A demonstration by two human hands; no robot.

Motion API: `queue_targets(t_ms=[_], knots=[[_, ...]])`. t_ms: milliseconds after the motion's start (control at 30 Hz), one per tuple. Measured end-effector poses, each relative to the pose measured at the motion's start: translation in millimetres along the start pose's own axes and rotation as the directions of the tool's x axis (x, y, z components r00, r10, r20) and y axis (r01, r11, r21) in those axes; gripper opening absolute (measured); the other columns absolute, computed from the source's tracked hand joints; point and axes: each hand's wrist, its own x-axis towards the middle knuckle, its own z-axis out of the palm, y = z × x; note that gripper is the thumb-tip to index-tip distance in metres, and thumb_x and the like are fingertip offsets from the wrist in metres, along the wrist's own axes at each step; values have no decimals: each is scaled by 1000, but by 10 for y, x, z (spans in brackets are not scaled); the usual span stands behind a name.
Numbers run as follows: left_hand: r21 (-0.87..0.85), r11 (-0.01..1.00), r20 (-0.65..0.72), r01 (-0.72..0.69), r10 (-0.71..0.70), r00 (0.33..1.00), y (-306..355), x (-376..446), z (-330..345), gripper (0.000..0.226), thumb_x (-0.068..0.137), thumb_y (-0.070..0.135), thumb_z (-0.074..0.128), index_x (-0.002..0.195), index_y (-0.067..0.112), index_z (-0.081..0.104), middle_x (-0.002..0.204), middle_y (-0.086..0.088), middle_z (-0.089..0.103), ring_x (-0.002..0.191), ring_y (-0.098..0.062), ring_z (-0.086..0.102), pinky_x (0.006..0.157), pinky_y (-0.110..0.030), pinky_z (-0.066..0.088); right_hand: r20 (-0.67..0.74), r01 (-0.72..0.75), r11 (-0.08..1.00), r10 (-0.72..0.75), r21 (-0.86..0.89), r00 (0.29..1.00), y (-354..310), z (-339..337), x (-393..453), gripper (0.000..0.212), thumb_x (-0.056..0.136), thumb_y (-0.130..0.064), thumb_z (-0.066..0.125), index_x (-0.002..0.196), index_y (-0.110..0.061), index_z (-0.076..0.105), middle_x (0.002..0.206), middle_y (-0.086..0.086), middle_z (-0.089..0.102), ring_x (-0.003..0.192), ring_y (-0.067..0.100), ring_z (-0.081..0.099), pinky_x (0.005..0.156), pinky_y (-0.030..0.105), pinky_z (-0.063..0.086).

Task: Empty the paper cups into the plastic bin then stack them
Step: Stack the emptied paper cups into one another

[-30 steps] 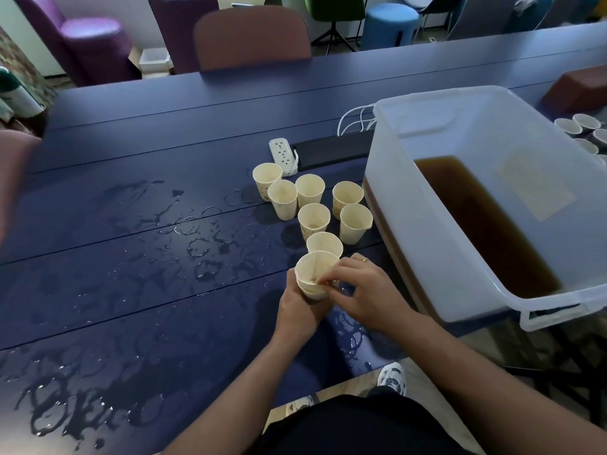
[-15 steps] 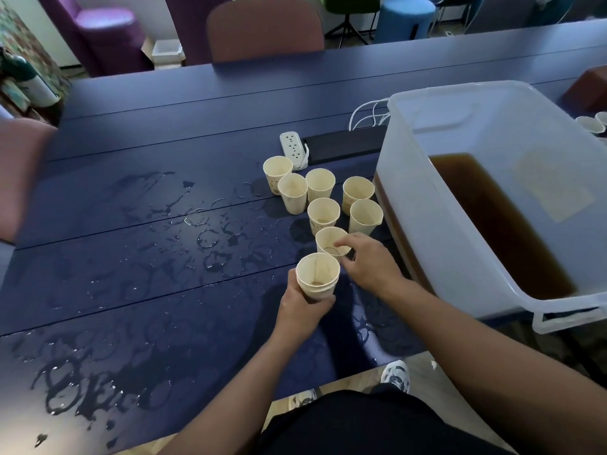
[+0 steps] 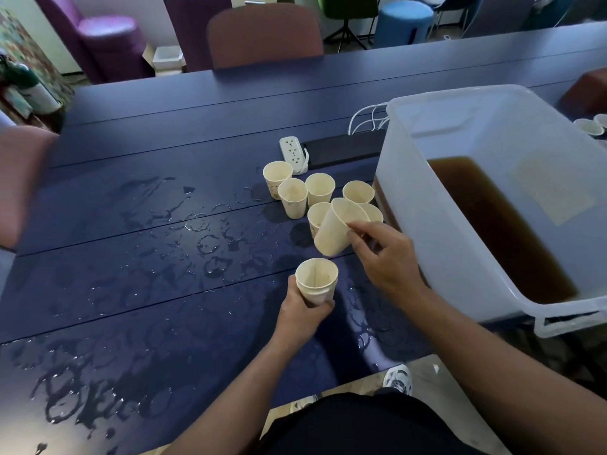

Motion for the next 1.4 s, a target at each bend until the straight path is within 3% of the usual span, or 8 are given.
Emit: queue_targets(t_ms=[133,233,500,700,833,967,1167,1400], knots=[[-4,1000,39,-4,4,999,56,25,60,63,79,21,83,120,44,41,108,16,64,99,-8,62,87,-30,53,-21,184,983,-184,3,983,-64,-141,-25,20,92,-17,70,110,-10,75,101,-7,67,85,-2,57,76,8,47],[-14,1000,41,-24,25,999,83,52,94,65,78,22,84,123,41,42,109,11,67,97,-10,64,84,-30,54,101,229,973,-227,-4,969,9,-181,-69,22,91,-21,70,110,-12,75,104,0,72,90,12,64,82,19,53],[20,994,47,-110,109,993,125,46,147,64,81,18,85,127,30,42,108,8,65,96,-12,64,84,-34,55,306,203,979,-192,-6,933,108,-146,-228,26,90,-27,69,112,-17,75,107,-3,72,90,10,60,81,20,51],[53,995,15,-86,85,996,135,68,136,65,78,15,85,120,35,41,103,14,64,92,-10,63,85,-36,57,527,118,993,-88,-23,845,86,-62,-186,24,92,-29,69,114,-24,76,101,-6,74,84,12,61,74,35,54],[17,999,-29,-43,43,999,122,36,92,62,76,23,85,119,38,44,105,15,67,97,-9,65,83,-29,55,401,-55,995,15,88,916,74,-65,19,21,96,-29,65,113,-22,75,101,-8,73,89,14,67,79,33,56],[12,1000,-38,-25,25,999,141,-13,40,58,76,23,84,117,36,45,105,19,65,96,-1,62,76,-15,48,211,-155,979,180,-132,961,242,32,306,24,95,-28,67,117,-21,73,110,-1,72,84,12,59,81,28,50],[31,999,-18,-11,11,1000,170,-74,-38,59,79,21,82,119,35,42,106,22,60,96,4,58,70,-7,42,248,-199,874,333,-444,910,543,150,529,44,93,-22,66,136,-18,56,136,7,56,116,28,56,91,35,45],[68,998,6,-8,8,1000,116,-79,-55,59,80,21,82,120,32,41,106,21,58,98,-6,58,82,-22,42,225,-203,797,388,-569,894,761,242,420,22,100,-25,55,113,-18,70,104,11,70,80,25,57,69,33,46]])
